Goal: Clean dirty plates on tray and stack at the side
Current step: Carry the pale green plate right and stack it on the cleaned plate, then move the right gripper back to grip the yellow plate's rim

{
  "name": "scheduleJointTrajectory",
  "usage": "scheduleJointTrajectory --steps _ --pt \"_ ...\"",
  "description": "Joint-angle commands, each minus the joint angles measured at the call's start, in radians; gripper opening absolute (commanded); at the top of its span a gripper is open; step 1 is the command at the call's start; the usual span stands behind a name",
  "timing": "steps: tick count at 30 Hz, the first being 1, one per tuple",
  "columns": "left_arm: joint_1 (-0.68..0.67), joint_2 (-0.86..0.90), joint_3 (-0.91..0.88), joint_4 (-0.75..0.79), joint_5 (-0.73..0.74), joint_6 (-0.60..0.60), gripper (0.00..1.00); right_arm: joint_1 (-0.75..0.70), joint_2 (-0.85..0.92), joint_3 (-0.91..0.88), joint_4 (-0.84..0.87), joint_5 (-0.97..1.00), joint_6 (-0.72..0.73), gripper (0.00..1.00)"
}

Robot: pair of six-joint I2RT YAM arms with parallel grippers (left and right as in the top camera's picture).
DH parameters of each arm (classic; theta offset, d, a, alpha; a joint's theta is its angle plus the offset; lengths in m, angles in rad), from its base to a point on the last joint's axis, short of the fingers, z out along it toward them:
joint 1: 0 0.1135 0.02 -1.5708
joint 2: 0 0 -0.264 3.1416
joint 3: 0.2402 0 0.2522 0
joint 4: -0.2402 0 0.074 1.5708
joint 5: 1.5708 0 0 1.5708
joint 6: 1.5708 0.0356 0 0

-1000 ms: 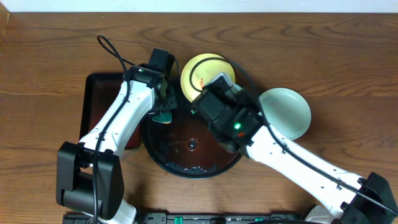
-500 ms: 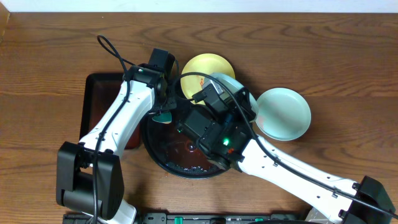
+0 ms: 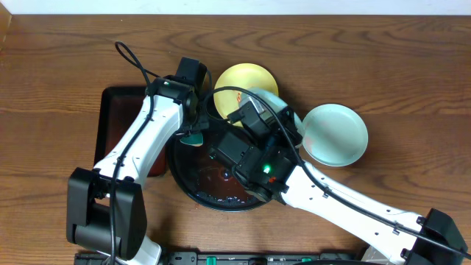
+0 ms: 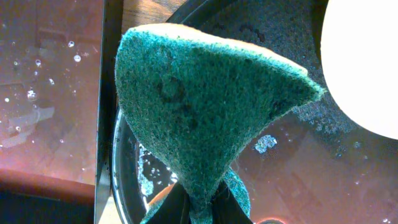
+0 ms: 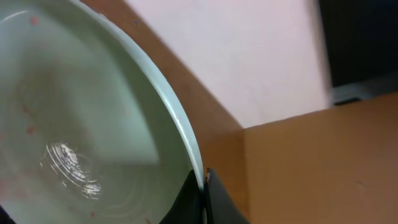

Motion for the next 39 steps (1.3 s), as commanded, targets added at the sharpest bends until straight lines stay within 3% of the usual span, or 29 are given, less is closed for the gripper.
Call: scheduleJointTrajectory --steps 1,11,19,25,29,39 --pt "0.002 0.0 0.021 -0.003 -0.005 0.013 0.08 -0.034 -0.024 0.018 -0.04 -0.217 0.106 0.01" --pt "0.002 0.0 0.021 -0.004 -0.005 0.013 0.07 -0.272 -0.024 0.012 -0.052 -0.877 0.124 0.01" --pt "0.002 0.0 0.021 -0.003 -0.005 0.013 0.08 -0.62 -0.024 0.012 -0.031 -1.435 0.065 0.01" --pt "0.002 0.0 0.021 -0.004 -0.005 0.013 0.07 -0.836 -0.024 0.011 -0.064 -1.487 0.066 0.01" --pt "0.002 0.0 0.021 -0.004 -0.005 0.013 0.07 -0.964 -0.022 -0.003 -0.076 -1.393 0.092 0.01" --pt "0.002 0.0 0.02 -0.004 -0.005 0.013 0.07 -1.118 -0.021 -0.183 0.023 -1.276 0.194 0.01"
